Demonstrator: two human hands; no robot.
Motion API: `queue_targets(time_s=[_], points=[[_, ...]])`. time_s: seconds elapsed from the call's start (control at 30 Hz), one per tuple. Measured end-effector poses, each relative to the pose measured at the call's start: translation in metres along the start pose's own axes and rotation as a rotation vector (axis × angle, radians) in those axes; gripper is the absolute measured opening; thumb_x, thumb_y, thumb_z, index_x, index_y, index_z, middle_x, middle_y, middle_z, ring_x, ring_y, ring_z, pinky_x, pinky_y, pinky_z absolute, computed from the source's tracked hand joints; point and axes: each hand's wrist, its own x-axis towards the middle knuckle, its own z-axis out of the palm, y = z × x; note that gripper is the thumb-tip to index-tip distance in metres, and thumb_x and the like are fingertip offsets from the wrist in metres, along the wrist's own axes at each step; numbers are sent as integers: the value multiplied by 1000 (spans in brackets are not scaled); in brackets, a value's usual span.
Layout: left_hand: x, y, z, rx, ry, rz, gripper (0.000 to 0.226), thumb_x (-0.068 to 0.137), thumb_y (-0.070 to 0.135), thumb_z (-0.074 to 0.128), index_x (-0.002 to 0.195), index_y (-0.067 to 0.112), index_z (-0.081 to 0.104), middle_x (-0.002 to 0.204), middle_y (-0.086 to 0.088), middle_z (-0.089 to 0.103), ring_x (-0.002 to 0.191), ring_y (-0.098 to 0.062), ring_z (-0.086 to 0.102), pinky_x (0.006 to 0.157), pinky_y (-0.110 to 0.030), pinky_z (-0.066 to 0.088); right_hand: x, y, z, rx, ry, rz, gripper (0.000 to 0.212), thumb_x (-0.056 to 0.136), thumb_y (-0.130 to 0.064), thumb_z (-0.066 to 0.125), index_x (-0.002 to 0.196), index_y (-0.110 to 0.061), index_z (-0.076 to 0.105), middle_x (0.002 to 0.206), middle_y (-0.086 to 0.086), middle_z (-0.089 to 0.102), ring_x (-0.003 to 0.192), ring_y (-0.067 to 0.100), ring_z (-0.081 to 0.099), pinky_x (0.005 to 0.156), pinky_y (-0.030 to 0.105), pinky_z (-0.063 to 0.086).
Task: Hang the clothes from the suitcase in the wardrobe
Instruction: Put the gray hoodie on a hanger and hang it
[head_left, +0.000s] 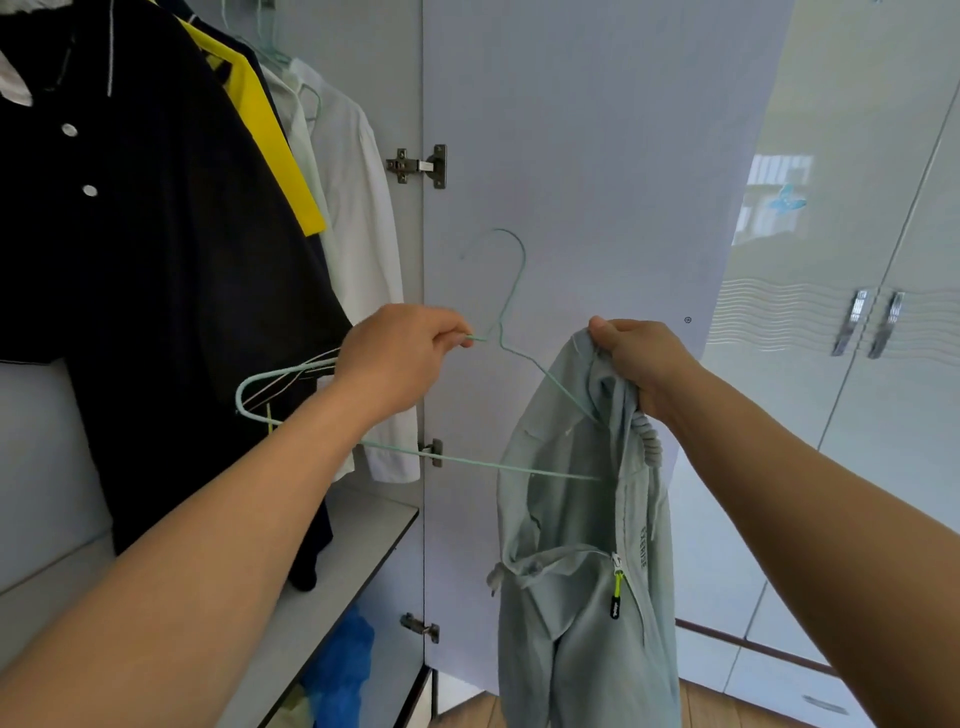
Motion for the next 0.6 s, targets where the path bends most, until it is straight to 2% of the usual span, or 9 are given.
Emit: queue_targets(time_s=[0.1,0.23,0.37,0.43,0.5,0.57,0.6], points=[[2,-2,-14,-18,55,-6,24,100,29,47,103,27,70,70,18,53,74,-15,54,77,-38,51,2,1,-7,-22,41,-8,27,97,-32,55,103,-10,69,106,12,67,103,30,62,99,44,48],[6,-10,-31,-73,163,-31,23,100,28,48,103,25,71,66,19,51,68,-13,52,75,-38,50,8,9,-17,-39,87,89,24,97,-33,54,97,-12,67,111,18,65,104,34,61,97,45,49],[4,-1,-15,-84,105,10,23,100,27,48,101,25,71,65,18,51,71,-15,53,75,-37,50,4,8,-5,-76,35,98,31,98,-33,52,106,-7,67,109,13,63,103,31,59,99,43,47],[5,1,-2,-78,50,19,23,100,26,47,101,24,70,64,18,49,73,-14,52,75,-36,48,2,5,4,-54,13,96,30,97,-33,54,104,-7,68,110,13,65,103,30,60,99,44,47],[5,4,11,-62,11,35,22,99,27,48,101,26,71,66,16,48,77,-17,53,75,-35,47,-3,-1,17,44,-27,105,26,97,-28,55,93,-5,68,105,15,66,92,28,63,92,41,51],[4,7,27,-41,-34,55,22,98,30,49,101,29,71,69,13,50,80,-20,54,75,-35,47,-9,-11,29,239,-114,135,26,98,-19,53,82,-2,63,88,16,65,76,24,61,78,36,52],[2,8,35,-56,-46,54,22,99,30,49,100,29,70,69,13,51,80,-20,55,74,-35,47,-12,-17,32,311,-156,149,25,97,-15,53,82,0,64,85,17,65,75,25,62,76,35,53]])
